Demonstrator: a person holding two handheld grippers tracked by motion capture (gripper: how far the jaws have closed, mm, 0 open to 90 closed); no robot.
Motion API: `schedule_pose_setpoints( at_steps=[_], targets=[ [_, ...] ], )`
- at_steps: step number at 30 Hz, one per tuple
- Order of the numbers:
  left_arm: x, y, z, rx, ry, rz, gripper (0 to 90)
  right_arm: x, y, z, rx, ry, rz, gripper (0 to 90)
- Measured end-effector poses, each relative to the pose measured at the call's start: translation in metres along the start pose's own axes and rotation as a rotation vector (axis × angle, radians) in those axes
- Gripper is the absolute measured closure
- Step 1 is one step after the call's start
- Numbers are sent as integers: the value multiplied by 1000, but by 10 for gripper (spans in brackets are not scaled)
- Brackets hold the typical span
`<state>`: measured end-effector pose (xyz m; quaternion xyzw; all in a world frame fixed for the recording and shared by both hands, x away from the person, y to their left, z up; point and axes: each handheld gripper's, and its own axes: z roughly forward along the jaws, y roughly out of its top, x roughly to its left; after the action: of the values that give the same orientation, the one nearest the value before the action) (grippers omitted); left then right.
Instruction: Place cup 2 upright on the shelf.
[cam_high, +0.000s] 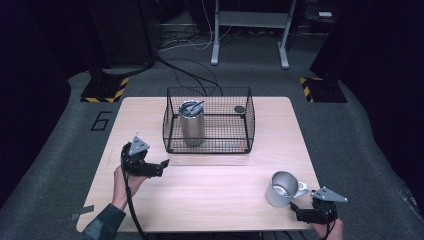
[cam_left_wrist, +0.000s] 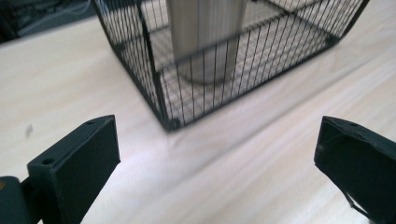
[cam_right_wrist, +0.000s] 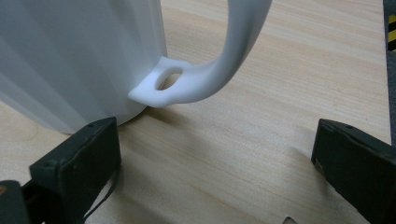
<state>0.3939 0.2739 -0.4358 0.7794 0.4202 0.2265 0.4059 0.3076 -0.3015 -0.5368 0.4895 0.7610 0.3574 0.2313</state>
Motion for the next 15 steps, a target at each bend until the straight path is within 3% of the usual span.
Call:
schedule_pose_setpoints(
  at_steps=[1, 4, 5, 10, 12, 15],
  targets=[
    [0, 0, 0, 0, 0, 0, 2, 0, 0, 0, 0, 0, 0, 8],
    [5, -25, 4, 50, 6, -23, 2, 0, 0, 0, 0, -3, 5, 4],
    [5, -25, 4, 50, 6, -23, 2, 0, 0, 0, -1, -5, 5, 0],
    [14, -57, 18, 139, 8, -58, 6, 1, 0, 0, 6, -20, 17, 0],
    [16, -62, 21, 150, 7, -66, 5, 1, 0, 1, 0, -25, 21, 0],
    [19, -71, 27, 155, 10, -79, 2, 1, 3, 0, 33, -38, 28, 0]
  ],
)
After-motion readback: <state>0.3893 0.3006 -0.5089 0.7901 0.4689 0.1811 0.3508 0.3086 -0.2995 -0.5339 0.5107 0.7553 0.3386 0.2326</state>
